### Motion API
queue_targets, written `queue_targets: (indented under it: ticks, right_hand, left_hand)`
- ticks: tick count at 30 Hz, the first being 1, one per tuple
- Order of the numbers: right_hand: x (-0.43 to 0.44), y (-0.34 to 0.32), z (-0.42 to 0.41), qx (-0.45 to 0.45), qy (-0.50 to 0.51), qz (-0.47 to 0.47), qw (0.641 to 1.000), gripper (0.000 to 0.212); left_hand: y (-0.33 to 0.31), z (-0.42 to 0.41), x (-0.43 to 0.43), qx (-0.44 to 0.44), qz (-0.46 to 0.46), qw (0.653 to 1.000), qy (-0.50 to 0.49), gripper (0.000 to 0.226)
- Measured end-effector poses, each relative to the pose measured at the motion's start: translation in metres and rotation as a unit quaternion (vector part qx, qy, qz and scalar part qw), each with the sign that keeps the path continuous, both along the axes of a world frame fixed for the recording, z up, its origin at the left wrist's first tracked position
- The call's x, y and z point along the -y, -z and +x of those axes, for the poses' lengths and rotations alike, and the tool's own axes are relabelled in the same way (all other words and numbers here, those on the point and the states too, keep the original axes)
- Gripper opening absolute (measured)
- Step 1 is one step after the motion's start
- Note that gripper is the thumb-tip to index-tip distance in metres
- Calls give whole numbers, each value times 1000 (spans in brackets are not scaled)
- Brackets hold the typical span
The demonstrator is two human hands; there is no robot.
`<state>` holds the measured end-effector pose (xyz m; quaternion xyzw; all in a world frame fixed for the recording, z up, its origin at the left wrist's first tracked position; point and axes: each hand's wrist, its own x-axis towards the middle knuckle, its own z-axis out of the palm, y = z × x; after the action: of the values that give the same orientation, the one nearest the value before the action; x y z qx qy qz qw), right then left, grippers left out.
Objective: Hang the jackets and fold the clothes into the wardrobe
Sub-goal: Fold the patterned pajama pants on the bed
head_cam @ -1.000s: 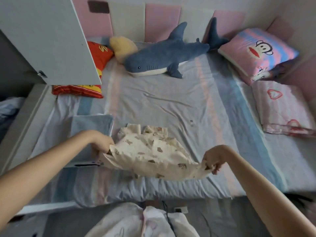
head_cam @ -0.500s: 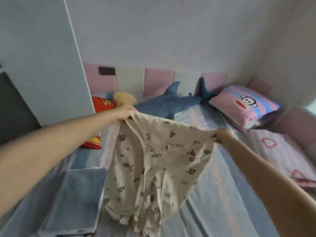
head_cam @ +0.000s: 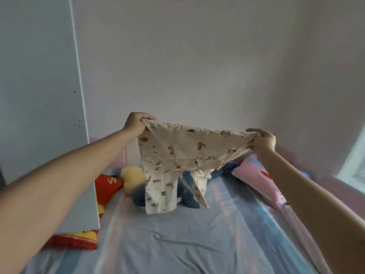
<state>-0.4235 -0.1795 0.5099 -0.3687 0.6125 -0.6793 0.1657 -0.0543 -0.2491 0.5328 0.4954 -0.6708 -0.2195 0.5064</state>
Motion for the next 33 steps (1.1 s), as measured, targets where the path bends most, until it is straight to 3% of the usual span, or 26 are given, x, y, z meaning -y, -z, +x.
queue_targets:
  ticks: [8, 13, 15, 19, 21, 23, 26, 28, 30, 33]
  right_hand:
    - [-59, 202, 14, 101, -27, 168, 980, 37]
    - [-138, 345, 50, 185, -7, 291, 939, 41]
    - [-166, 386, 66, 243, 23, 318, 916, 38]
    - [-209, 440, 94, 366, 121, 338, 858, 37]
    - [-229, 462, 101, 439, 162, 333, 819, 32]
    - [-247, 482, 107, 499, 146, 360, 775, 40]
    - [-260, 491, 113, 481, 33, 461, 745, 40]
    - [-267, 486, 120, 467, -17, 501, 728, 62]
    - [-272, 478, 128, 454, -83, 503, 731, 81]
    - [-283, 483, 134, 479, -87, 461, 742, 82]
  left_hand:
    - [228, 11, -51, 31, 180, 983, 7, 39]
    - [387, 36, -136, 24, 365, 929, -56, 38]
    - [427, 43, -168, -45, 426, 901, -71, 40]
    - [475, 51, -217, -196, 523, 818, -136, 43]
    - [486, 52, -238, -215, 557, 786, -161, 36]
    - [498, 54, -258, -222, 600, 750, -166, 19]
    - [506, 53, -278, -241, 628, 732, -114, 32]
    - [507, 51, -285, -252, 645, 714, -98, 35]
    - [503, 50, -291, -247, 629, 729, -109, 37]
    - [506, 45, -296, -301, 571, 759, -85, 38]
